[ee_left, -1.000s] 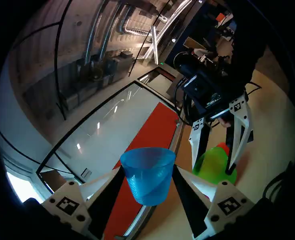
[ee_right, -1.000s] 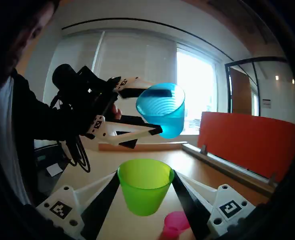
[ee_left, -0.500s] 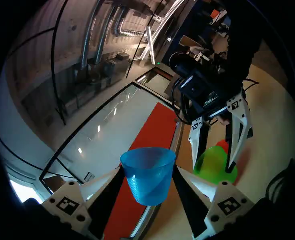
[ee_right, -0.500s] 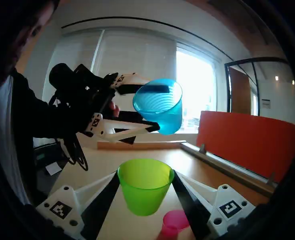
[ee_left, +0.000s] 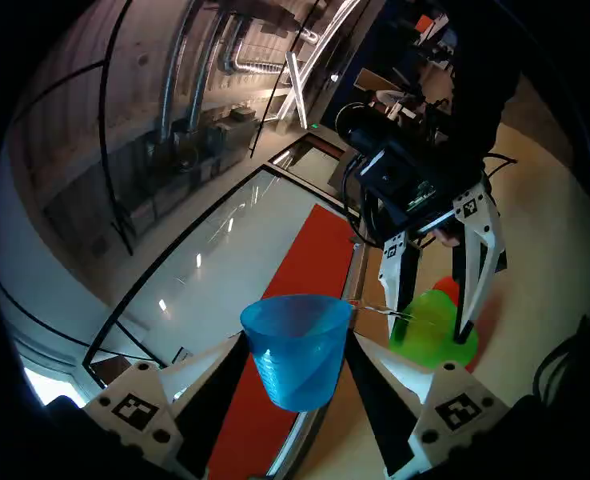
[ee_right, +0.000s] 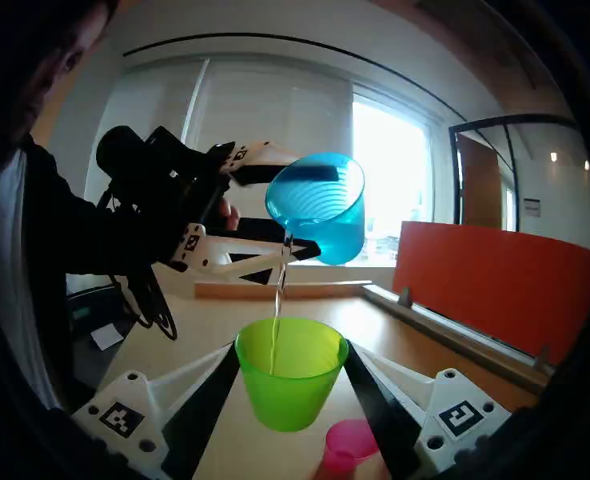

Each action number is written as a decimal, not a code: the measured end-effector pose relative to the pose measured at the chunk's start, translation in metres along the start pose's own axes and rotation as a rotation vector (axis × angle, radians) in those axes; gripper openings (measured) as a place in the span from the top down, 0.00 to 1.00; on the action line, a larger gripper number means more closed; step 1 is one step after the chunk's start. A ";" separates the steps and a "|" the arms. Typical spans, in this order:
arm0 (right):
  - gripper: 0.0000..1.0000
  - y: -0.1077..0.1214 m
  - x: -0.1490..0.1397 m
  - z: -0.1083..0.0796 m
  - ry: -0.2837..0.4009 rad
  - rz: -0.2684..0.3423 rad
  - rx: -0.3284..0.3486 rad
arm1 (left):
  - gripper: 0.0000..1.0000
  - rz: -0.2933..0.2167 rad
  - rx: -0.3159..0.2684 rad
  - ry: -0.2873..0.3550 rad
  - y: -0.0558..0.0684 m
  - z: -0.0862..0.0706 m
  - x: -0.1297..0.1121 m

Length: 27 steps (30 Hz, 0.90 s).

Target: Pour water

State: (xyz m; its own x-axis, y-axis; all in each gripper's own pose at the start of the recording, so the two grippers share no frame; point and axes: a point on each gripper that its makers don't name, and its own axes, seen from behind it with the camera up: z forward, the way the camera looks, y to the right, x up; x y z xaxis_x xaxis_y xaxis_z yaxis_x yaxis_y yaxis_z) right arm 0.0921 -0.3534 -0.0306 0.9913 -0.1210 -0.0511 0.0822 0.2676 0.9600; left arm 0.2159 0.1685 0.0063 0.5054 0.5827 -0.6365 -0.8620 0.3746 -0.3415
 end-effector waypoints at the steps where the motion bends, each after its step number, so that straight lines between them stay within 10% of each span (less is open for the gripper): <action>1: 0.07 0.000 0.000 0.000 0.000 -0.001 0.000 | 0.17 0.003 -0.001 0.000 0.000 0.000 0.000; 27: 0.07 -0.003 0.001 0.000 0.004 -0.006 0.003 | 0.17 0.053 0.005 0.000 -0.005 -0.001 0.003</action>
State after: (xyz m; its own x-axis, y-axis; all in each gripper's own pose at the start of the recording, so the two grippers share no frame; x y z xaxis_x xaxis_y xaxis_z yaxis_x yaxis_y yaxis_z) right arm 0.0927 -0.3542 -0.0335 0.9912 -0.1189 -0.0578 0.0876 0.2638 0.9606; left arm 0.2217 0.1677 0.0049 0.4589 0.6021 -0.6533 -0.8874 0.3471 -0.3034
